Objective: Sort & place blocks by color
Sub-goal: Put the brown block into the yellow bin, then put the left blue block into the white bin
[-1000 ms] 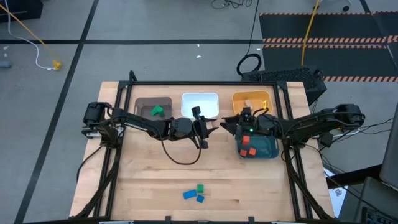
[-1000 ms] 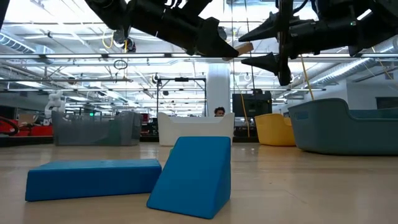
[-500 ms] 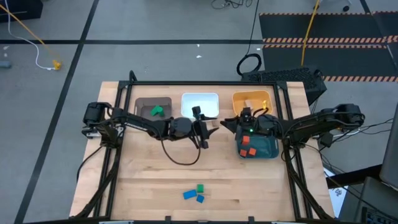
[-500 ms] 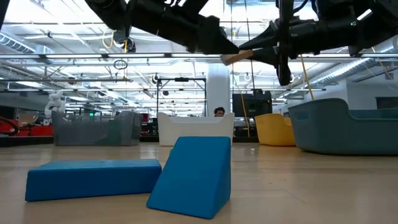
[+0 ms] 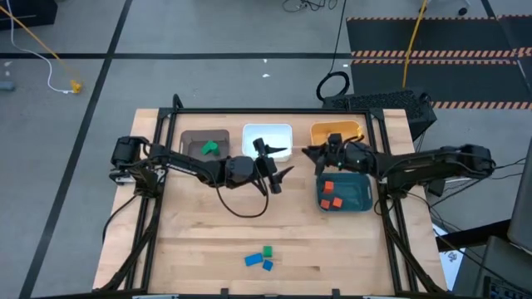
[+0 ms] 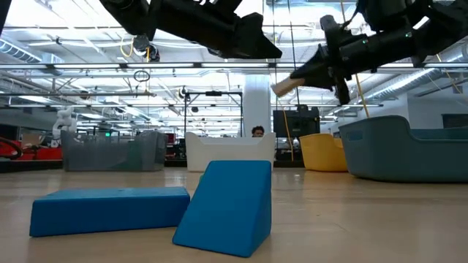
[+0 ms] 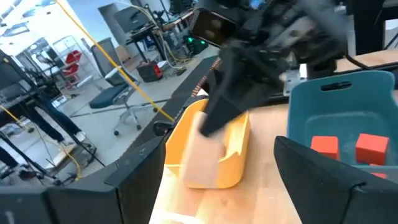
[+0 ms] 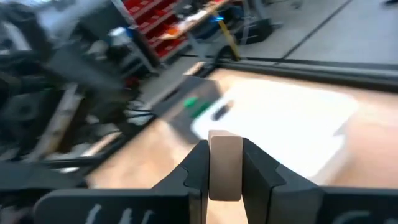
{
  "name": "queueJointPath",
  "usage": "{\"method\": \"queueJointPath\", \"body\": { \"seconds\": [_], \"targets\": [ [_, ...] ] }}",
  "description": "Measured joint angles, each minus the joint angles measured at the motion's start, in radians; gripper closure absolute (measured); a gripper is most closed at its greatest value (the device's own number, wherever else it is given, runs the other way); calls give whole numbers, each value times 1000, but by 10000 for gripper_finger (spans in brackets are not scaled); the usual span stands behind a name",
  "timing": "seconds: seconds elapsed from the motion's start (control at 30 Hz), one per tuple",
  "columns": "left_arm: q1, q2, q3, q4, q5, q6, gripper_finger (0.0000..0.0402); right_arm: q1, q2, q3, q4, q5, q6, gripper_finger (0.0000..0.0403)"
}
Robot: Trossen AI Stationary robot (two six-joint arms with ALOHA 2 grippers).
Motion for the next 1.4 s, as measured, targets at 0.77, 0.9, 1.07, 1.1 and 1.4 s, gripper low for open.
{"method": "queueJointPath", "body": {
  "seconds": [0.77, 0.9, 1.07, 1.1, 1.4],
  "targets": [
    [-29, 0, 0, -63, 0, -259, 126, -291, -317, 0, -904, 241, -100, 359],
    [-32, 0, 0, -70, 0, -263, 128, -292, -308, 0, -916, 298, -132, 354],
    [-32, 0, 0, -111, 0, -312, 126, -291, -304, 0, -914, 297, -149, 293],
    [-32, 0, 0, -125, 0, -328, 127, -291, -304, 0, -914, 297, -149, 282],
    [-43, 0, 0, -380, 159, -593, 128, -288, -310, 0, -781, 133, -150, 214]
  ]
}}
